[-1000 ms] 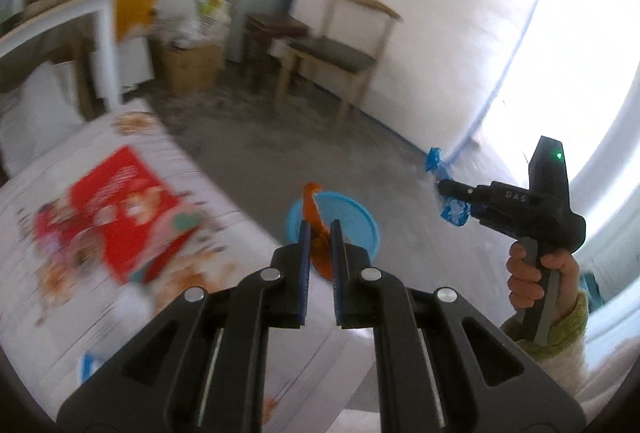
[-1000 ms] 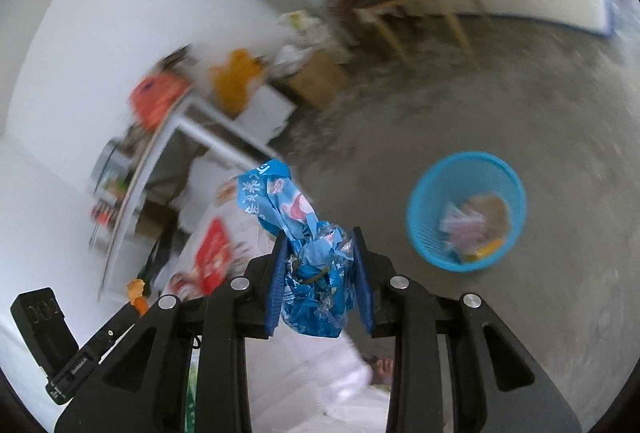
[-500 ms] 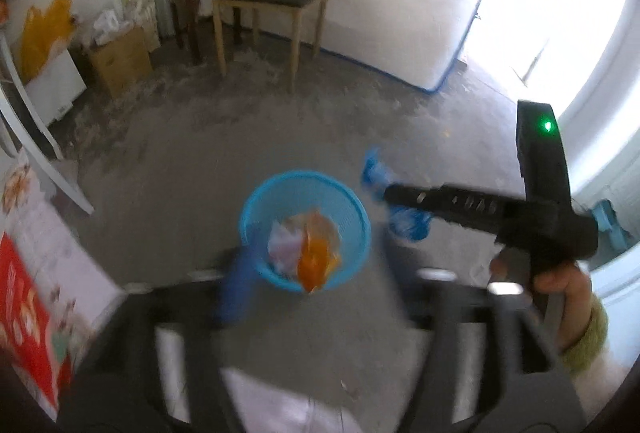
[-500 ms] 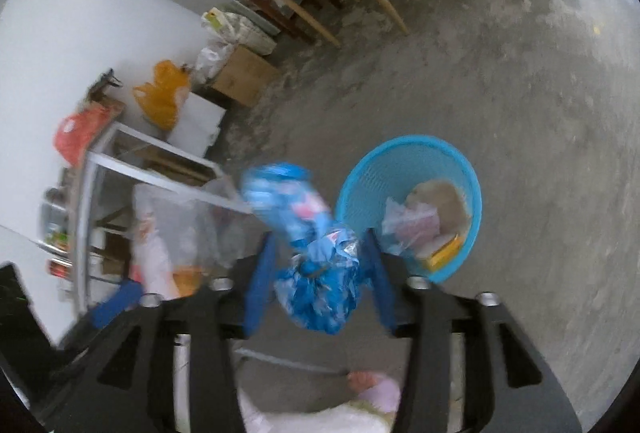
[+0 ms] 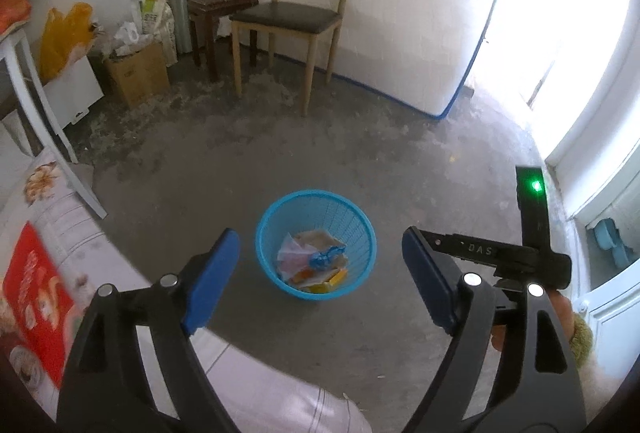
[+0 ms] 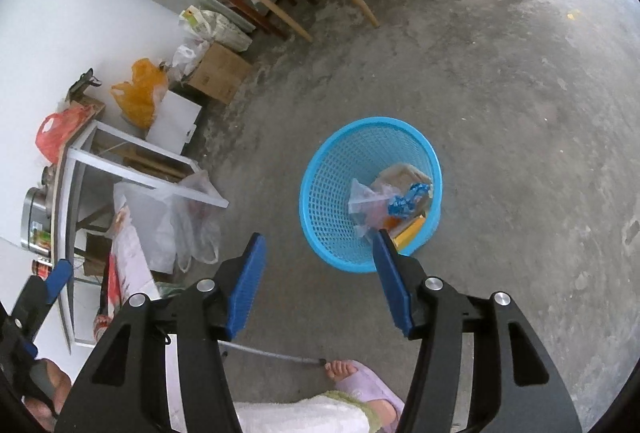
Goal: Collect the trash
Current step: 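Carry peel and wrapper to the blue wastebasket and open both grippers, then grasp the blue toothpaste box with the left gripper while the right gripper grasps the green bottle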
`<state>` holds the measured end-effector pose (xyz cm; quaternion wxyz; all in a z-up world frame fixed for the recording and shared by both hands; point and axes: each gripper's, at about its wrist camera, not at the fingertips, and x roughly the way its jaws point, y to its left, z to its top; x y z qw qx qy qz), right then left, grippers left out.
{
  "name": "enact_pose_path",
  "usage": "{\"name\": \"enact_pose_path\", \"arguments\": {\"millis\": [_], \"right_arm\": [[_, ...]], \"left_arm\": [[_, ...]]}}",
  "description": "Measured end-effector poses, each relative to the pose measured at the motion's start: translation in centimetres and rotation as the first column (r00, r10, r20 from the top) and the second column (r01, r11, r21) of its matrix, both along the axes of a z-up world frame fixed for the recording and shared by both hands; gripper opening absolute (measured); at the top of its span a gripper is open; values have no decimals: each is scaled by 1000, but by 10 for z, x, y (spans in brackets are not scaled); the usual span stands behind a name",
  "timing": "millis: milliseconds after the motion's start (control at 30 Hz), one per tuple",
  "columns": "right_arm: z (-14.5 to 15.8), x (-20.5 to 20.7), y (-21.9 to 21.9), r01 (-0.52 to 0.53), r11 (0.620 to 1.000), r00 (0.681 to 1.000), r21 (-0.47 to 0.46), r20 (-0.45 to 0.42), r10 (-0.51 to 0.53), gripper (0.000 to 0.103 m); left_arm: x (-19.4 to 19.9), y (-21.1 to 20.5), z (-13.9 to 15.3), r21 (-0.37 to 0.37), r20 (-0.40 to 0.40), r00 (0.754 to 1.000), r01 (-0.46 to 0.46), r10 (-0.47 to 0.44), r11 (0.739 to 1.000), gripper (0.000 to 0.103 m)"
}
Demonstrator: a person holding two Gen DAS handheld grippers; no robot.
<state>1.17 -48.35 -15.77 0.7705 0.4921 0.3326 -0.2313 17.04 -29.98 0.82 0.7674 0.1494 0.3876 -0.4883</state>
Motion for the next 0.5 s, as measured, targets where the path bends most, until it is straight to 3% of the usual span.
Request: {"name": "enact_pose_path", "arguments": {"millis": [167,300,400,500], "right_arm": [[23,-12,23,-51,999,998,-15,38,51,66],[43,-6,47,-133,991,988,-23,76,134,69],[62,8,70,-223,974,968,-44,107,227,69],[83,30,99,-326,942,934,-81,127,334,69]], "left_arm": [[-3,74,31,-79,31,994,-100,103,992,84],[-8,165,50,-125,27,973,-226,231,966,85],[-14,243,58,-143,31,933,-351,358,925,87],[-23,318,59,-134,77,845,-518,529,845,88]]}}
